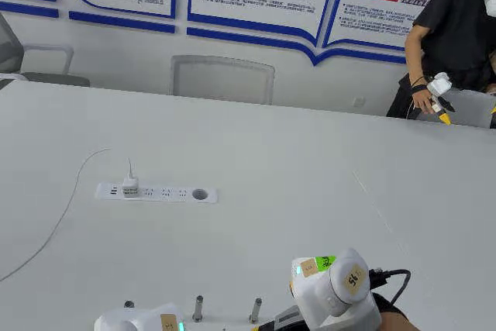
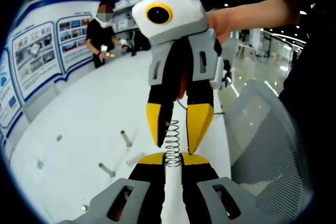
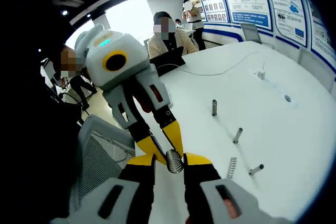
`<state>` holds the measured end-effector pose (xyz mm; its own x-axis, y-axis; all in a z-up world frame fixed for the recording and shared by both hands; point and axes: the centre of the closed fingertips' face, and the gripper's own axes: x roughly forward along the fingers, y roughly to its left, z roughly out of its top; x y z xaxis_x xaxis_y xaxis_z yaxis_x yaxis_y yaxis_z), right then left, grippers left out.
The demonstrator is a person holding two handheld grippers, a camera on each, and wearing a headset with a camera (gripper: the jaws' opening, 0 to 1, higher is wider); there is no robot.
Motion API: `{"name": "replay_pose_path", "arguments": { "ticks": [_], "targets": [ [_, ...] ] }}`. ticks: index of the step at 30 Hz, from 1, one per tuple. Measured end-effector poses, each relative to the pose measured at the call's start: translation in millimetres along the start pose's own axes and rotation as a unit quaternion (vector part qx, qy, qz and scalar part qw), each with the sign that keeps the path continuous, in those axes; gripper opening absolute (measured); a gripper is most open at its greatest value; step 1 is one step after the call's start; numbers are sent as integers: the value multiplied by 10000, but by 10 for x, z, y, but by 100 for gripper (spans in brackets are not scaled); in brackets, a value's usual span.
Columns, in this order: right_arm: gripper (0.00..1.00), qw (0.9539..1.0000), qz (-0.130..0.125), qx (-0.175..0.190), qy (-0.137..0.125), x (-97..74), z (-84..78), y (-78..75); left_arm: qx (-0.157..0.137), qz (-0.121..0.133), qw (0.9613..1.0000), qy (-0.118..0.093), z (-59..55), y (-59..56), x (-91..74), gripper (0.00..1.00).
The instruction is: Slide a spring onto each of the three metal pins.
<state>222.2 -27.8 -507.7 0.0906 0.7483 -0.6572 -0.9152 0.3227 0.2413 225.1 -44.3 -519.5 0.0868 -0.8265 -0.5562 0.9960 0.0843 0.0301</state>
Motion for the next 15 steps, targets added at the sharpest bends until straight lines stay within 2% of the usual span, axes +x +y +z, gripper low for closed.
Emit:
{"name": "replay_pose_path", "arguments": {
  "ticks": [4, 15],
  "targets": [
    [22, 9993, 120, -267, 216, -16, -29, 28, 23, -76, 9999, -67, 34, -18, -6, 10],
    [17, 9959, 392, -689, 442, -5, -16, 76, 98, -306, 9994, -99, 47, -129, -9, 10]
  ]
}}
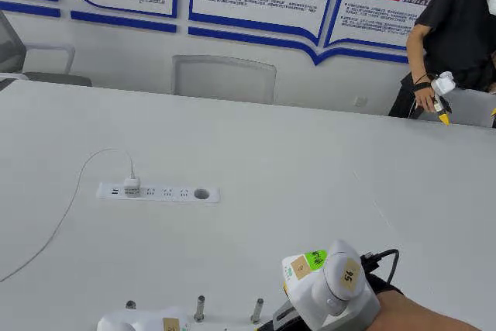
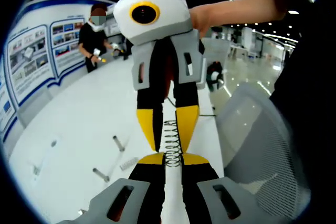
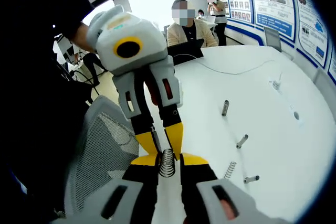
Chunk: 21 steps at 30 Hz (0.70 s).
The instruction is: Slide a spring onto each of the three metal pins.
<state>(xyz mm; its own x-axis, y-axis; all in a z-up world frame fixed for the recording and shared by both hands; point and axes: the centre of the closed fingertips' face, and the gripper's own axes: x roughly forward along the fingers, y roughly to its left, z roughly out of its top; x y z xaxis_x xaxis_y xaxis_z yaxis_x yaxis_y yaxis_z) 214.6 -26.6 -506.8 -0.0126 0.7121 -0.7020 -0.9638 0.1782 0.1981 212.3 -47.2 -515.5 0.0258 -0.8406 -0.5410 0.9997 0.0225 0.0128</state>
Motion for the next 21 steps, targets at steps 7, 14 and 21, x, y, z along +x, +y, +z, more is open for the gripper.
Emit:
{"name": "replay_pose_path", "arguments": {
  "ticks": [7, 14, 21],
  "targets": [
    [13, 9999, 91, -91, 26, -2, -10, 20, -33, -20, 10000, -31, 0, 20, -9, 10],
    [12, 9999, 38, -127, -44, -6, -5, 8, -66, -37, 10000, -62, 2, 30, 1, 10],
    [12, 10000, 20, -74, -41, 2, -27, -1, -205, -32, 9997, -144, -10, 27, 21, 10]
  ]
}}
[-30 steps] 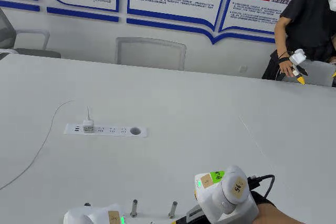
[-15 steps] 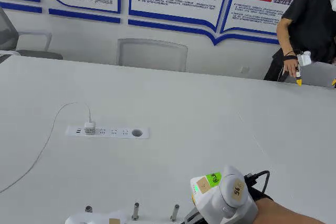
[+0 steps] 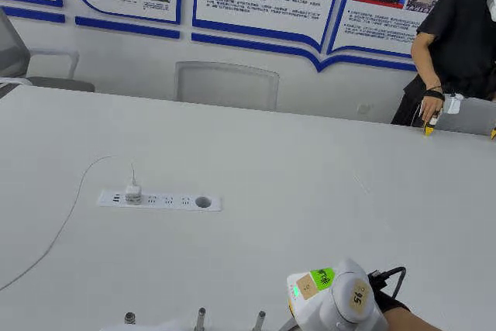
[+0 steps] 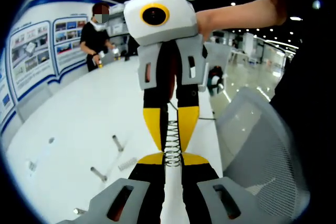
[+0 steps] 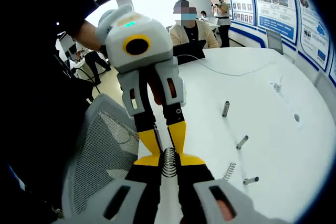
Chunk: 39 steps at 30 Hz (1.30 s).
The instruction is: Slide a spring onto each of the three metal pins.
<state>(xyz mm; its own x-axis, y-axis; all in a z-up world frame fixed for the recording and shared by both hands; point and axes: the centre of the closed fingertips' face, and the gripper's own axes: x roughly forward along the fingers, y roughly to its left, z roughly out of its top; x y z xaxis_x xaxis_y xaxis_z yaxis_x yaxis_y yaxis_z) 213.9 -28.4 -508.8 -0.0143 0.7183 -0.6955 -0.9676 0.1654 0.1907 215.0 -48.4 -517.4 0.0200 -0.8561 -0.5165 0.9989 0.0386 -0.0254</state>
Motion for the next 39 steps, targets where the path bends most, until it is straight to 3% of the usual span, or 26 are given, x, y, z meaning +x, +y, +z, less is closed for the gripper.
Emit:
{"name": "replay_pose_path", "arguments": {
  "ticks": [8, 23, 33, 35, 39],
  "targets": [
    [13, 9993, 8, -351, 109, 30, -23, 6, 26, -7, 10000, -32, -25, 0, -19, 10],
    [12, 9993, 48, -320, 164, 61, -34, -5, -171, 39, 9998, -85, -64, 13, -18, 11],
    [12, 9992, -183, -94, 347, 76, -111, -159, -470, 326, 9984, 30, -290, 100, -73, 22],
    [12, 9981, -396, 38, 467, 61, -159, -259, -606, 450, 9971, 41, -344, 141, -101, 23],
    [12, 9967, -580, 156, 542, 48, -196, -389, -781, 636, 9949, 38, -434, 198, -169, 26]
  ]
}}
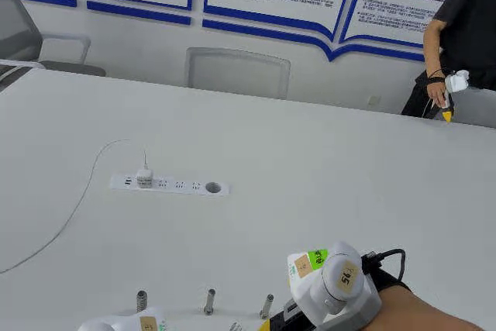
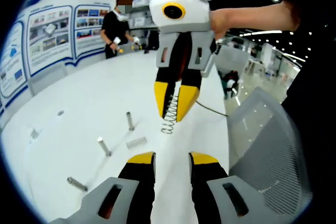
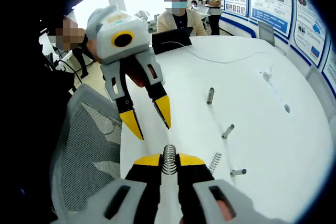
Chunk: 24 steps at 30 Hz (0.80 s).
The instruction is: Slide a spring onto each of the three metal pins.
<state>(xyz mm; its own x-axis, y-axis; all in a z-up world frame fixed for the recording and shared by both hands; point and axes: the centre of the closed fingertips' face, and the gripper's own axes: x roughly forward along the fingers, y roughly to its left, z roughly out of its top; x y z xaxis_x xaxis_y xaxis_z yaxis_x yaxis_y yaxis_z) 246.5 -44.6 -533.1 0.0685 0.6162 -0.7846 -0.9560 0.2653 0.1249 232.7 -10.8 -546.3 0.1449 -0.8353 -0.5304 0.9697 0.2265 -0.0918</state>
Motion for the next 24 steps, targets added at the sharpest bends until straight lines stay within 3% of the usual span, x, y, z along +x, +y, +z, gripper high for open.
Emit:
{"name": "replay_pose_path", "arguments": {
  "ticks": [5, 17, 24],
  "targets": [
    [12, 9995, -197, 163, 176, 5, -46, -164, -185, 181, 9996, 68, -87, 69, -67, 33],
    [12, 9983, -319, 219, 445, 85, -115, -372, -492, 590, 9970, 75, -234, 236, -195, 40],
    [12, 9974, -376, 280, 548, 134, -137, -490, -633, 707, 9954, 102, -319, 281, -243, 43]
  ]
}}
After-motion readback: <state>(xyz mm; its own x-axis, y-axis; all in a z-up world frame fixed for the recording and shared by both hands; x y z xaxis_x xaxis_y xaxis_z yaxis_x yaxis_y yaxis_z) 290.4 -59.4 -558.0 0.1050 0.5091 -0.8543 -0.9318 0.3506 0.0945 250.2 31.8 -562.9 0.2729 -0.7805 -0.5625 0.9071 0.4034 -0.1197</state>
